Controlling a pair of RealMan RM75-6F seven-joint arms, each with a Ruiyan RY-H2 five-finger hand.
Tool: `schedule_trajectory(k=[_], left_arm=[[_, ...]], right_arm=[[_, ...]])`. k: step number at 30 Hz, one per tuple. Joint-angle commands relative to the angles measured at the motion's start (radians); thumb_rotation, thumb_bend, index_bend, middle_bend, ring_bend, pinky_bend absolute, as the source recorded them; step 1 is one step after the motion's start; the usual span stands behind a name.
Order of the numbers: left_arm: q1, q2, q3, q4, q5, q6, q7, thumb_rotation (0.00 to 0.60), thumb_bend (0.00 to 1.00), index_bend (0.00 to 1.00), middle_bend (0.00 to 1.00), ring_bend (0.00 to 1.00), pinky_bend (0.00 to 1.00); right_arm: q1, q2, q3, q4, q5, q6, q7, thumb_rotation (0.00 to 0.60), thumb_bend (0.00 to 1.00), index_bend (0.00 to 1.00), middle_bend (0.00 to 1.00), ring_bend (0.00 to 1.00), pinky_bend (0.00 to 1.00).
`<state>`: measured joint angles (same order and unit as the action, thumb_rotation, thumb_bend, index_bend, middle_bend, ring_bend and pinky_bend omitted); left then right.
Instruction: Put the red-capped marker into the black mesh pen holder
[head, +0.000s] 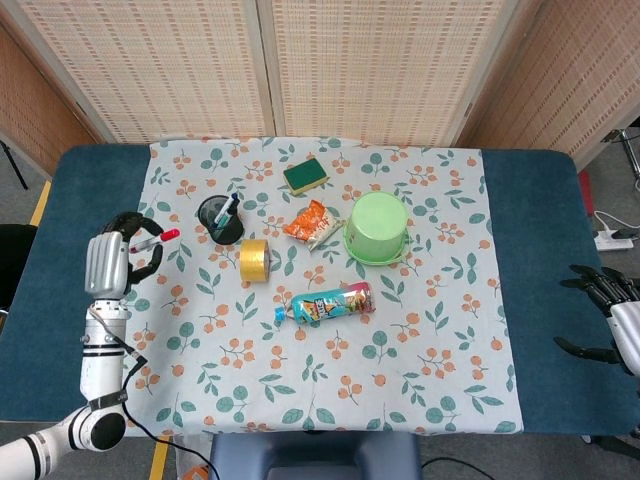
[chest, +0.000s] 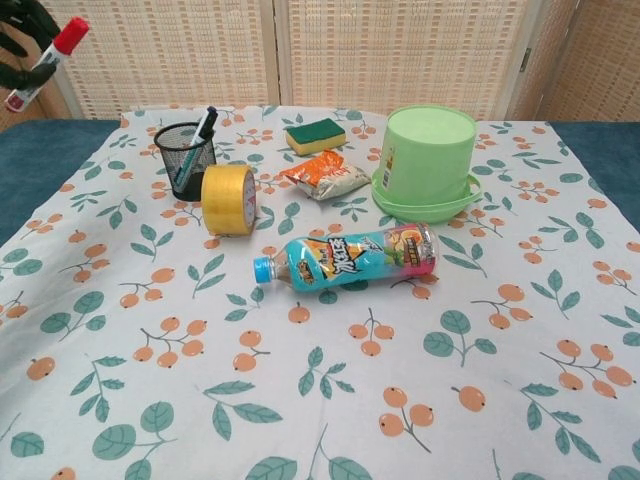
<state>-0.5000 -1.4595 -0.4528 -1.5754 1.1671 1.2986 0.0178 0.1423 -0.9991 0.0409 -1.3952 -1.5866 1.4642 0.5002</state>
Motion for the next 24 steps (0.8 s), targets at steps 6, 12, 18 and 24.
schedule_trajectory(k=[6,12,18,24], left_arm=[[-0.162,0.039,-0.163,0.090,-0.140,-0.349,-0.441,0.600,0.36,0.50,0.58,0.25,0.30],[-0.285,-0.074,-0.201,0.320,-0.123,-0.464,-0.682,0.600,0.36,0.50,0.58,0.24,0.28],[-0.410,-0.165,-0.181,0.575,-0.056,-0.552,-0.807,0.600,0.36,0.50,0.58,0.24,0.27],[-0.485,-0.245,-0.134,0.775,0.019,-0.610,-0.976,0.600,0.36,0.50,0.57,0.24,0.27]], right_arm=[[0.003,-0.004,0.003,0.001,0.016,-0.014,-0.011,0.600,0.00,0.28,0.14,0.19,0.11],[0.002,-0.004,0.008,-0.003,0.032,-0.022,-0.026,0.600,0.00,0.28,0.14,0.19,0.11],[-0.001,-0.005,0.017,-0.008,0.056,-0.028,-0.044,0.600,0.00,0.28,0.14,0.19,0.11],[0.001,-0.005,0.023,-0.024,0.079,-0.046,-0.078,0.600,0.00,0.28,0.14,0.19,0.11]])
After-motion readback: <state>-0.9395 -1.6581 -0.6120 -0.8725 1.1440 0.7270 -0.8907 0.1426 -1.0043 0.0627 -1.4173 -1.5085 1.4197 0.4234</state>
